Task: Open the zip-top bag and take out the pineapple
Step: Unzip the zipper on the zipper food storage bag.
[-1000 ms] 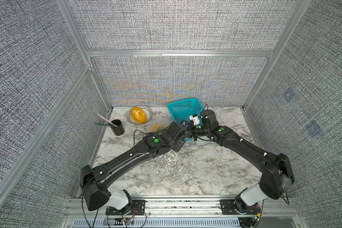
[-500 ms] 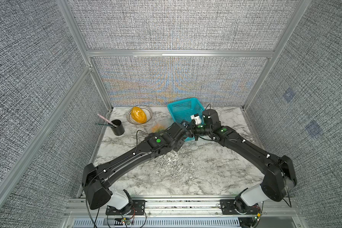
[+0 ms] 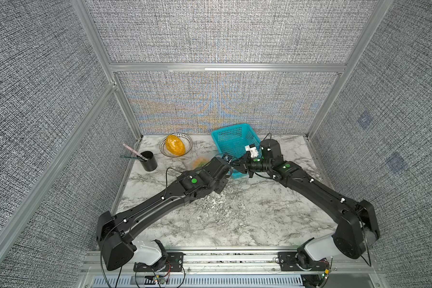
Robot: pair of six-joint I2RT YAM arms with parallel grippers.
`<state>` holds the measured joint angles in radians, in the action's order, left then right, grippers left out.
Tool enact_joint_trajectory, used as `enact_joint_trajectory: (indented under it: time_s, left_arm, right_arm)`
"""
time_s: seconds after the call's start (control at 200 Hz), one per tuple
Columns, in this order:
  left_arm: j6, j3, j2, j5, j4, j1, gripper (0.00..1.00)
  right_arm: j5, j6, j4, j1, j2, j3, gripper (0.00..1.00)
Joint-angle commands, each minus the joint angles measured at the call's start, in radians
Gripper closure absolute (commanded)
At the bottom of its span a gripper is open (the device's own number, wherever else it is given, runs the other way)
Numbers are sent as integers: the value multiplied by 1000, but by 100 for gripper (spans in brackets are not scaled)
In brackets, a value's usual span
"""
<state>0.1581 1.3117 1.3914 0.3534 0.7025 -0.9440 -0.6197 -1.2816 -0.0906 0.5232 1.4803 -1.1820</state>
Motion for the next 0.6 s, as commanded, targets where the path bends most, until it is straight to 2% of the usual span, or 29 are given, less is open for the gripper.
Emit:
enact_joint_trajectory:
  time_s: [0.0,0.045,0.1,0.3,0.34,0.405,0.445,0.596]
  left_arm:
    - [7,10,-2,-51,-25,3,59]
    - [11,13,2,-78,-36,4,51]
    - [18,18,7,-106,-52,4,48]
    - [3,52,45,-125,-67,4,47]
    - [-5,57,53,-119,-68,4,51]
    - [-15,65,66,-111,-64,7,66]
    - [-17,71,71,-109,-59,10,71]
    - [-19,61,67,-104,-51,14,72]
  right_arm:
    - [-2,-22,59,4,-2,2,100]
    - [-2,-30,68,7,1,2,100]
    - [-2,-35,75,14,8,-1,100]
    - [-2,-40,81,29,26,-16,100]
    - [-2,-39,81,31,29,-18,100]
    - [-3,-39,81,31,29,-19,100]
    - [-3,-41,81,32,28,-19,100]
    - [-2,-42,84,29,25,-13,100]
